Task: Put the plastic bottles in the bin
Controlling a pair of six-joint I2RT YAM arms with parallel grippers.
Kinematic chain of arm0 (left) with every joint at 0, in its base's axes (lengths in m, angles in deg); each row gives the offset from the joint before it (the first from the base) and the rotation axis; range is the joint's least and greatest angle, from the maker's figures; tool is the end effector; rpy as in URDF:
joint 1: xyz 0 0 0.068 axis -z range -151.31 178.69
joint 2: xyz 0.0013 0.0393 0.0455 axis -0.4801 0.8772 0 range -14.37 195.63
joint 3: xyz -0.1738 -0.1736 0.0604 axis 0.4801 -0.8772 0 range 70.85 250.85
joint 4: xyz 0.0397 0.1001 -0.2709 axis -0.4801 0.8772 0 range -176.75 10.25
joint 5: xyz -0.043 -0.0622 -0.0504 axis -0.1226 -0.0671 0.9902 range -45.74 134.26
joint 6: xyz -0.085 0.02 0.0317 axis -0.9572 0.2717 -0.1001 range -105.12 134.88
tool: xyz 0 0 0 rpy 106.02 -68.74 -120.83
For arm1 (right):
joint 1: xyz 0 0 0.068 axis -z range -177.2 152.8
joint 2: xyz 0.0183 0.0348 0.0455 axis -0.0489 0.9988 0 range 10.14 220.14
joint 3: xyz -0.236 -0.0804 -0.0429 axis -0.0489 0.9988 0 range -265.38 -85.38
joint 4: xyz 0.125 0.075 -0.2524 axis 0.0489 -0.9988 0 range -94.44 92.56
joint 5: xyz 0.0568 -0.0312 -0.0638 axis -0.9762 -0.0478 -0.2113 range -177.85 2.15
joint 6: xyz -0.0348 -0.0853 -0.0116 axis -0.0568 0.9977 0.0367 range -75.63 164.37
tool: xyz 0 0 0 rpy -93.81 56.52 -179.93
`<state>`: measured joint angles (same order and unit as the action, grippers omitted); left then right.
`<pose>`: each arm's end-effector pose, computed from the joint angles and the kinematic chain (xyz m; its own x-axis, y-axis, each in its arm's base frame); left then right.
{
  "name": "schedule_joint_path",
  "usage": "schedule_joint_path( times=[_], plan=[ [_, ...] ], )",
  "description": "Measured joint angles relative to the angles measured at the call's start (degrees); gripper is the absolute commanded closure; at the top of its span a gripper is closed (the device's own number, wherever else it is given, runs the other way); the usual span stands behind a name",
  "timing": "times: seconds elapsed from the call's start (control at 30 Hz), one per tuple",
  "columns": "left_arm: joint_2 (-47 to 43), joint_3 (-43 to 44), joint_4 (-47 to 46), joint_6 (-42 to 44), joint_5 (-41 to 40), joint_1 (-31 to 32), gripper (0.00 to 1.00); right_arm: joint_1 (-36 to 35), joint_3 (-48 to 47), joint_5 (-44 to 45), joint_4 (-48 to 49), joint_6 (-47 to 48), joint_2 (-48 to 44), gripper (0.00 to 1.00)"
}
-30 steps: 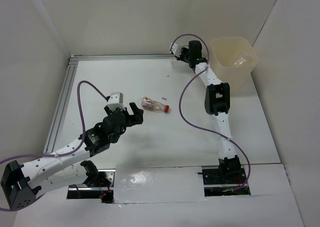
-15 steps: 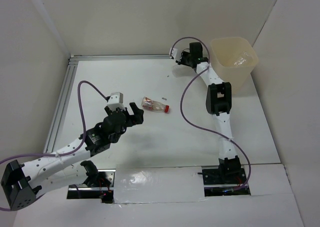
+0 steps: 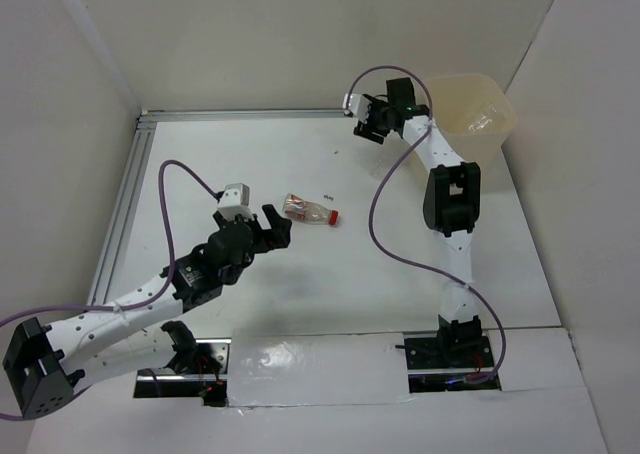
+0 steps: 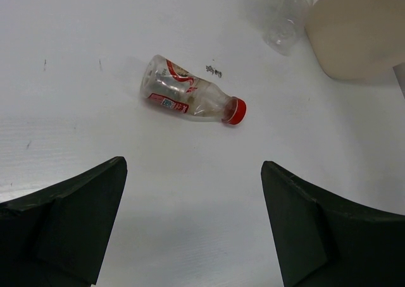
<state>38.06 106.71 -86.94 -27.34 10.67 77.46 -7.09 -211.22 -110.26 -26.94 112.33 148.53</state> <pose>0.2270 -0.1891 0.2445 -0.3235 -0.4801 -0.8153 0.0800 0.8447 -0.5292 0.5832 0.1340 0.1722 0.1581 -0.8423 -0.5153 -0.7758 0.2169 -0.5926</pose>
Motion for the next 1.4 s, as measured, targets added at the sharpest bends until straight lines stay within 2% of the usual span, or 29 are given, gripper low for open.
schedule_joint_path(
  times=[0.13,0.27,0.4,0.47,0.53,0.7,0.9,1.1,1.23,1.4],
  plan=[
    [0.3,0.0,-0.2,0.0,0.6,0.0,0.0,0.2,-1.8,-4.6,-2.2,0.6,-2.5,0.11],
    [-0.6,-0.3,-0.3,0.0,0.9,0.0,0.0,2.1,-4.5,-13.3,-9.8,13.0,-6.1,0.02],
    [-2.7,-1.4,-0.3,-0.1,0.9,0.0,0.0,6.1,-4.7,-15.9,-19.6,29.4,-10.9,0.02],
    [-3.2,-1.9,-0.3,-0.1,0.9,0.0,0.0,8.0,-6.0,-15.1,-24.1,34.3,-11.7,0.02],
    [-3.4,-2.3,-0.3,-0.2,0.9,0.0,0.0,8.6,-6.6,-13.8,-26.6,35.3,-12.0,0.02],
    [-3.0,-2.5,-0.6,-0.2,1.7,0.0,0.0,4.9,-2.8,-7.6,-25.1,23.4,-12.9,0.04],
    [-1.5,-2.5,-1.5,-0.1,3.0,0.0,0.0,-2.6,0.0,0.4,-18.6,4.3,-12.6,0.02],
    [-2.1,-2.8,-1.7,-0.1,3.6,0.0,0.0,-9.0,-8.2,15.6,-14.9,-19.5,-6.1,0.0],
    [-3.1,-3.7,-1.6,-0.2,3.5,0.0,0.0,-11.5,-6.4,27.1,-13.4,-32.5,-4.6,0.0],
    [-3.3,-4.4,-1.7,-0.2,3.5,0.0,0.0,-14.3,-5.7,44.0,-13.0,-44.0,-2.7,0.0]
  ],
)
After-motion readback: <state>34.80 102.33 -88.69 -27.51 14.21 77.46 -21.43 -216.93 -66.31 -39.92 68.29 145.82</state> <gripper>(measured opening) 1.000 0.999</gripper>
